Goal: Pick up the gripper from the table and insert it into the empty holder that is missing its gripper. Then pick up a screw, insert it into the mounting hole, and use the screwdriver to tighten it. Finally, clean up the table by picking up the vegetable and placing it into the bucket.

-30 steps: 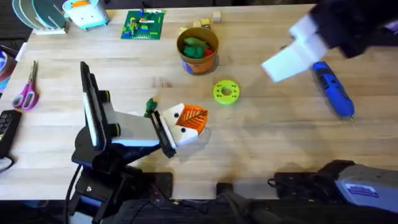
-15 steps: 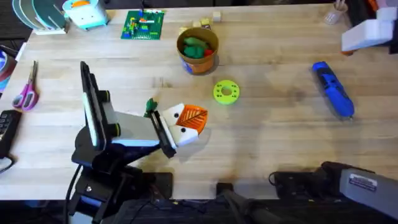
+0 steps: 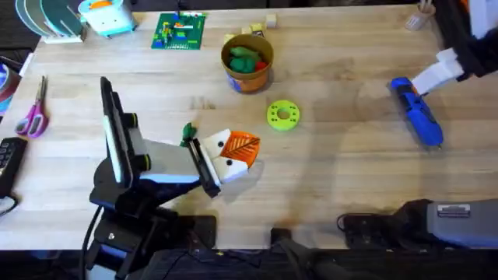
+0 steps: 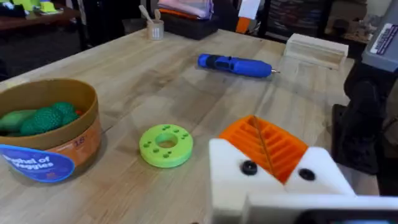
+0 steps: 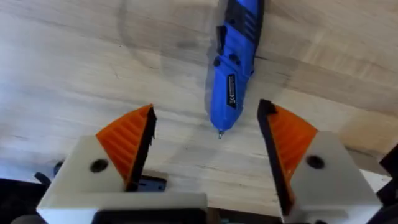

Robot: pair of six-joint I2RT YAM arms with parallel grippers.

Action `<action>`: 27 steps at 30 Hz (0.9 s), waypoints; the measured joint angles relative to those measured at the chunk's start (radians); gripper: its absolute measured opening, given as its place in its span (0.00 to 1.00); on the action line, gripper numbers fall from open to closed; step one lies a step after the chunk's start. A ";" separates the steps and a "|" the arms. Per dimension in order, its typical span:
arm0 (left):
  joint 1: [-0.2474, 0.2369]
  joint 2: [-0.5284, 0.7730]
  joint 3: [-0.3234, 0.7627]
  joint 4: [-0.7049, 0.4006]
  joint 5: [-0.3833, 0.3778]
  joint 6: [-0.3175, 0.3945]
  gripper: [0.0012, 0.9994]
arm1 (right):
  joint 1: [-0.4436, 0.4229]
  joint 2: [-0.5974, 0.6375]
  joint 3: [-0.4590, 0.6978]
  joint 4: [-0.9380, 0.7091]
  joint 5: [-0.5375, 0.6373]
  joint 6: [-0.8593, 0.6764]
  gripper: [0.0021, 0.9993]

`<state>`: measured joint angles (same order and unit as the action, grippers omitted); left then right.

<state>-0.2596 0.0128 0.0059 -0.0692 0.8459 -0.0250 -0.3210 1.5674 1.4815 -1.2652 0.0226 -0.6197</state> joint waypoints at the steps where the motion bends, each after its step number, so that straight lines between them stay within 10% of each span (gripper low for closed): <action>1: 0.000 0.000 0.000 0.000 0.000 0.000 0.01 | 0.000 0.017 0.000 0.003 0.000 -0.011 0.98; 27: 0.000 0.000 0.000 0.000 0.000 0.000 0.01 | -0.048 0.385 -0.001 0.257 0.060 -0.040 0.98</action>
<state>-0.2596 0.0128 0.0059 -0.0692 0.8459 -0.0250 -0.3687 1.9521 1.4807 -1.0080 0.0822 -0.6596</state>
